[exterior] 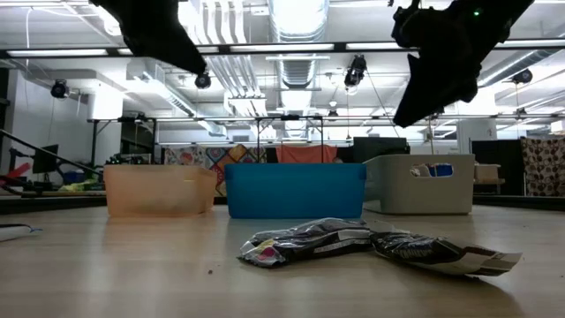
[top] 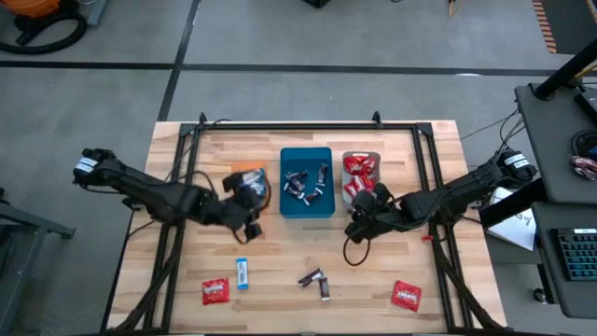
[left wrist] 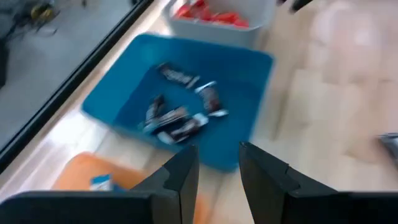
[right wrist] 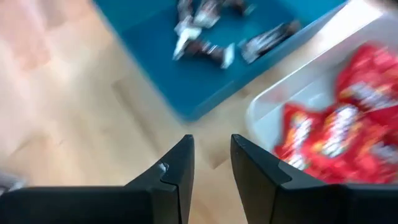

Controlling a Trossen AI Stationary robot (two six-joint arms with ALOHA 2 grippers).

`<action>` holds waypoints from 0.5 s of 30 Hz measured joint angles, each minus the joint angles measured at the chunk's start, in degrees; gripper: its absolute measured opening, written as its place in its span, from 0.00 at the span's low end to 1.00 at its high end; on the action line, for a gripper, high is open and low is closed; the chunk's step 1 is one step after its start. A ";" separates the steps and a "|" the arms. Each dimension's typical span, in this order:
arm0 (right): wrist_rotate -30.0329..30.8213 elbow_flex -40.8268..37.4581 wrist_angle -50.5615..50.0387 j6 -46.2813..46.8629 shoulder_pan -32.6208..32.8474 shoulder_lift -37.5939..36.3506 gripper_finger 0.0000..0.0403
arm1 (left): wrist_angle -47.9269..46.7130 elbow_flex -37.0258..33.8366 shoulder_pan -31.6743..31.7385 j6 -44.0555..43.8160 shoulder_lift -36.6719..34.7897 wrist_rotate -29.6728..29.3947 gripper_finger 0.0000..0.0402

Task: Sort candy
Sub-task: Put the red candy into the gray bin

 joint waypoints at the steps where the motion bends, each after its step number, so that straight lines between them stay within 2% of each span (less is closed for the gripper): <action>1: -2.18 0.03 -0.07 0.02 0.00 -0.01 0.24 | 1.06 0.00 -1.41 -0.02 0.48 -0.87 0.24; 8: -13.43 3.03 -0.12 0.16 0.20 -0.01 0.20 | 5.53 0.00 -6.75 0.27 4.36 -4.17 0.24; 15: -16.72 7.15 -0.08 0.06 2.80 -0.01 0.17 | 7.19 -0.07 -6.93 -0.59 8.46 -4.55 0.24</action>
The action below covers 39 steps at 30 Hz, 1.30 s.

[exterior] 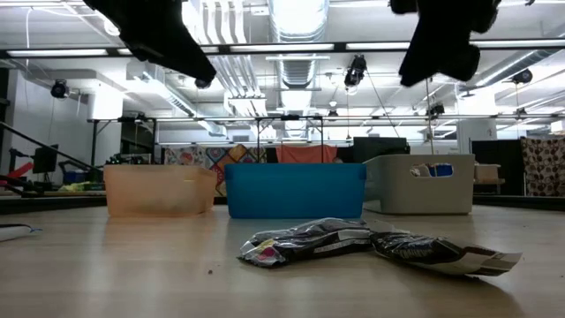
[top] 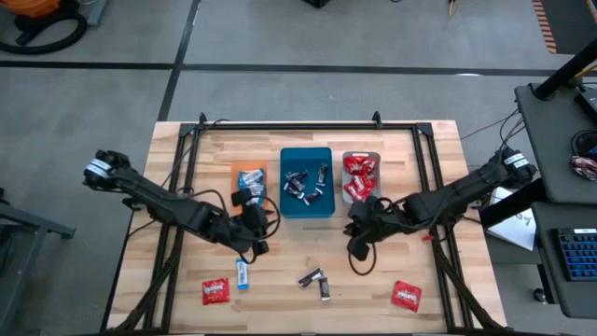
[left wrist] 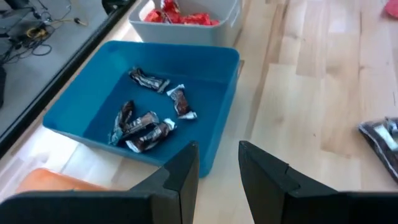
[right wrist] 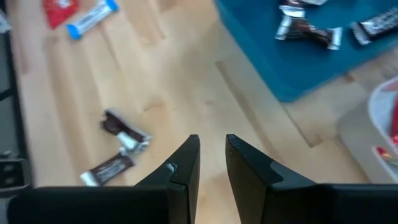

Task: Sort candy
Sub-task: Put the red candy into the gray bin

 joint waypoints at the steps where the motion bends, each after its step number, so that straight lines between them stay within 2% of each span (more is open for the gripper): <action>1: -0.02 0.45 0.00 0.10 0.63 0.00 0.17 | 0.55 0.01 0.01 -0.17 0.28 -0.80 0.24; 8: -1.17 1.62 -0.01 4.47 5.05 -0.02 0.17 | 1.67 0.68 0.01 1.76 0.75 -2.78 0.24; 19: -9.44 0.86 -0.52 23.93 10.88 -0.02 0.17 | 3.83 0.68 0.12 1.93 3.04 -2.81 0.24; 23: -10.87 0.82 -0.48 31.51 13.28 2.43 0.17 | 3.99 0.68 0.12 2.04 4.00 -3.03 0.24; 25: -14.97 0.82 -0.47 35.13 14.12 4.95 0.17 | 4.49 0.68 0.12 2.11 4.51 -4.03 0.24; 29: -29.07 0.80 -0.81 42.54 15.95 11.50 0.17 | 4.84 0.68 0.21 2.14 4.94 -6.53 0.24; 34: -43.63 1.21 -3.71 45.20 18.91 18.37 0.17 | 5.44 0.68 0.29 2.92 4.94 -7.24 0.24; 37: -48.14 1.24 -6.77 47.14 20.33 20.46 0.17 | 6.29 0.68 0.29 3.67 4.97 -7.26 0.24; 39: -48.69 1.24 -8.60 47.87 20.97 20.87 0.17 | 6.67 0.68 0.29 3.65 5.03 -7.26 0.24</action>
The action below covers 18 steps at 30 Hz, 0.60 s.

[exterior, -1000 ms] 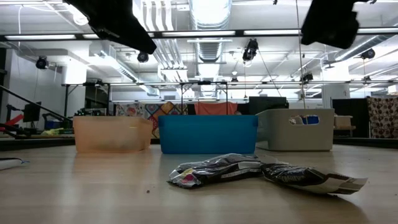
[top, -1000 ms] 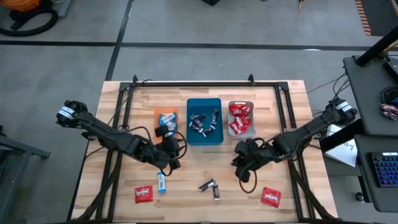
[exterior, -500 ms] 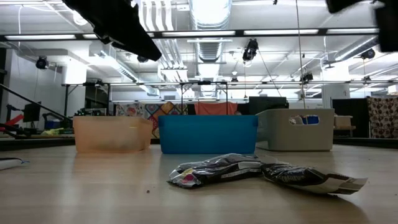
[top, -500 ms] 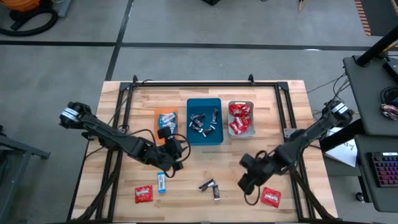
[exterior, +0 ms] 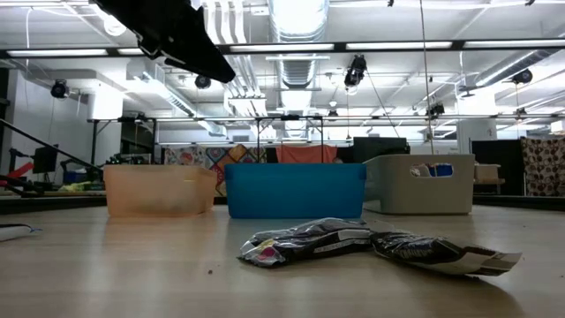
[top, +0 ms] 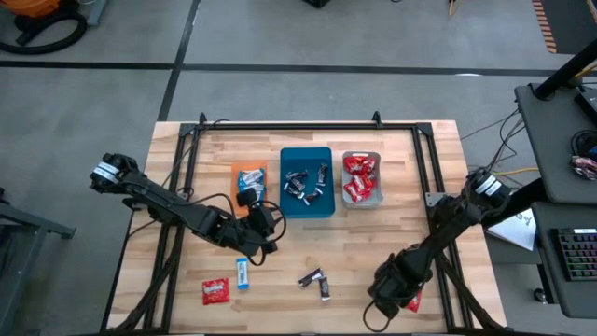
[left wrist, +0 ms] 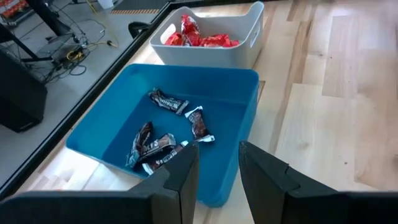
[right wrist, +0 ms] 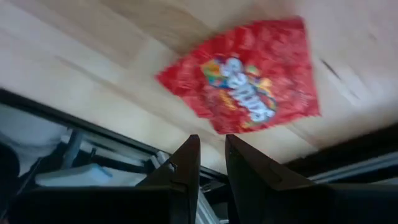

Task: Sort candy
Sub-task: Put the red candy into the gray bin

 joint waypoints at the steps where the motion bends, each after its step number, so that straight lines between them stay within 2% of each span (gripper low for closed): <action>1: 0.19 0.00 -0.87 0.60 0.19 0.03 0.17 | 0.16 0.00 0.00 0.00 0.00 0.00 0.24; 5: 1.91 0.00 -2.19 2.35 1.01 -0.38 0.17 | 0.19 0.00 0.00 -0.36 0.00 0.06 0.24; 12: 8.42 0.02 -2.30 1.24 1.37 -0.74 0.17 | 0.57 0.00 0.00 -1.51 0.00 0.13 0.24; 18: 8.91 0.02 -2.18 1.22 1.85 -0.75 0.26 | 0.54 0.00 0.07 -1.51 0.00 0.13 0.24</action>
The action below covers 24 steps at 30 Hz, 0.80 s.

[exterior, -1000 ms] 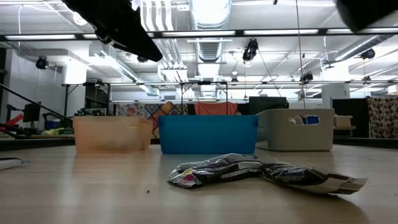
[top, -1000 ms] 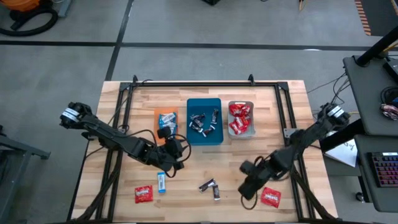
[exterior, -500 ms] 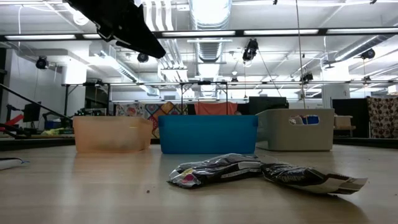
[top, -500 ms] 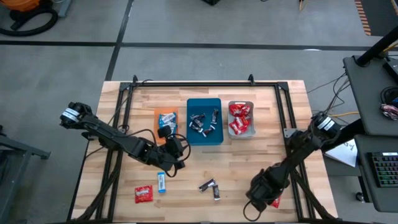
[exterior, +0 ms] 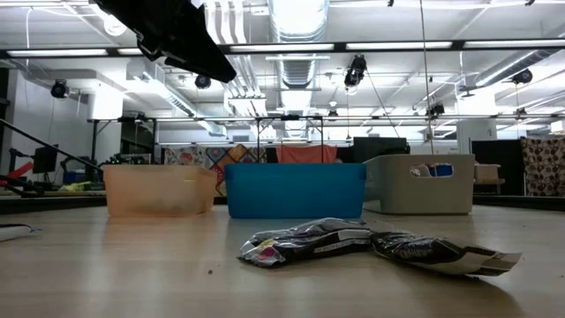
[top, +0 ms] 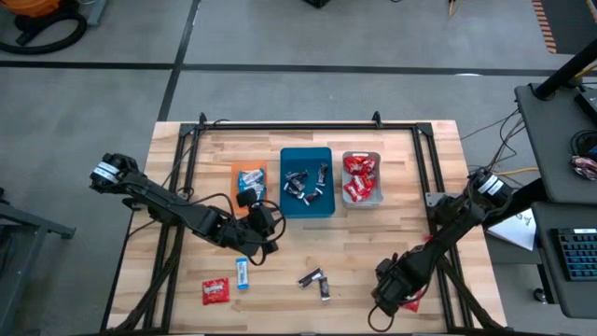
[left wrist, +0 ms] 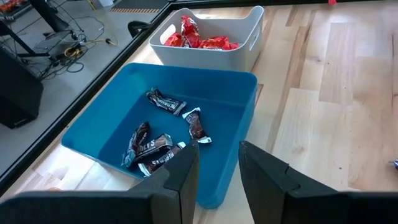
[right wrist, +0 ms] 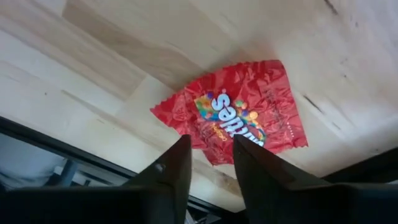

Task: Sort candy
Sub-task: Put the red candy into the gray bin

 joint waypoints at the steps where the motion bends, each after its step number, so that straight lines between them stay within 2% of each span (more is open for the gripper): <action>1: 0.00 0.00 0.00 0.01 0.20 -0.03 0.28 | 0.01 0.00 0.00 0.00 0.00 0.01 0.24; 8: 0.65 0.00 0.24 2.62 2.53 -0.10 0.47 | 0.02 0.00 0.00 -1.53 0.00 0.04 0.24; 15: 8.54 -0.09 0.48 2.76 4.27 2.74 0.62 | 0.08 0.00 0.00 -1.58 0.00 0.04 0.24; 19: 11.36 0.06 1.67 -0.63 4.36 5.61 0.61 | 0.59 0.00 0.00 -2.52 0.00 0.07 0.24; 24: 11.92 0.02 3.01 -3.09 4.32 8.51 0.44 | 0.59 0.00 0.00 -2.78 0.00 0.07 0.24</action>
